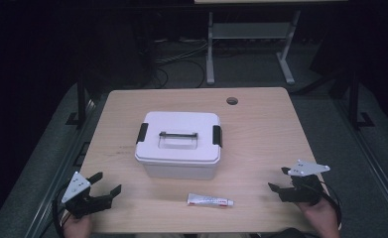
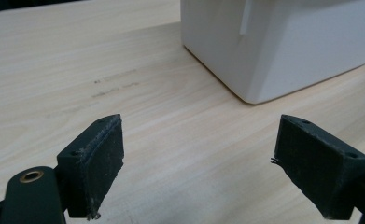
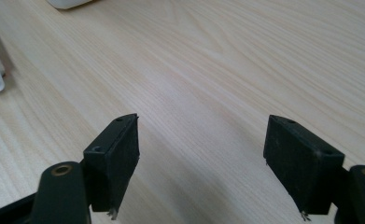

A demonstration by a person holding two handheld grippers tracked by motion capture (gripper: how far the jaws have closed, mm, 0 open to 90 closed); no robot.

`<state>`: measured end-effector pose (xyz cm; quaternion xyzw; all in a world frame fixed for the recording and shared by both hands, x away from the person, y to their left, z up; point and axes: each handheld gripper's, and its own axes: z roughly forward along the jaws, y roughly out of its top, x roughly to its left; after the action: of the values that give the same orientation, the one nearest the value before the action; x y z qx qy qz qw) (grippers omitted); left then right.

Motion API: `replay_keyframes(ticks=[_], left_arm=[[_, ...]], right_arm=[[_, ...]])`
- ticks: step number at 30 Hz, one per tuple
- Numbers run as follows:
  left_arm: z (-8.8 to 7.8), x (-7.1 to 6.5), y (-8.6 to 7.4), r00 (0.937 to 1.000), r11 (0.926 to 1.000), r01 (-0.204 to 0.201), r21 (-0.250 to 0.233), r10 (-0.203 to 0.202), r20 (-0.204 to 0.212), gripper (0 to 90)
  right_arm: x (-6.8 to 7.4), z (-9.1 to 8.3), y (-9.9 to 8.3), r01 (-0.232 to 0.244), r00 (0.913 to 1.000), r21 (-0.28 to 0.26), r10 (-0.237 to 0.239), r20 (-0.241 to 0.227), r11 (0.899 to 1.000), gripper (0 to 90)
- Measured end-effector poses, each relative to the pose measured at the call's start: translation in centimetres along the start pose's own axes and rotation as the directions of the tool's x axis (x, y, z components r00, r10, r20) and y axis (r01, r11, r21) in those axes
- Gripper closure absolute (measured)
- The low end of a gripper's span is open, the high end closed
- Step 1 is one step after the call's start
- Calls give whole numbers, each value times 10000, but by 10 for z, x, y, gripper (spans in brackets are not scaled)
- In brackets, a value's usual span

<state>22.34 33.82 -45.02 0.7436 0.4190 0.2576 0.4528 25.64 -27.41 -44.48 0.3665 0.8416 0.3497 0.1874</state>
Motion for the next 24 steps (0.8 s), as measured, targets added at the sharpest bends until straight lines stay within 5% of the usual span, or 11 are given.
replay_keyframes(ticks=[9,24], left_arm=[[-1,-1,-1,9999,9998,-73,-176,75,85,150],[-2,2,-3,10000,9995,-30,-301,28,-77,150]], right_arm=[[7,5,13,616,9980,529,-606,-205,9967,255],[-1,-9,67,1744,9806,1119,-1622,-1099,9783,232]])
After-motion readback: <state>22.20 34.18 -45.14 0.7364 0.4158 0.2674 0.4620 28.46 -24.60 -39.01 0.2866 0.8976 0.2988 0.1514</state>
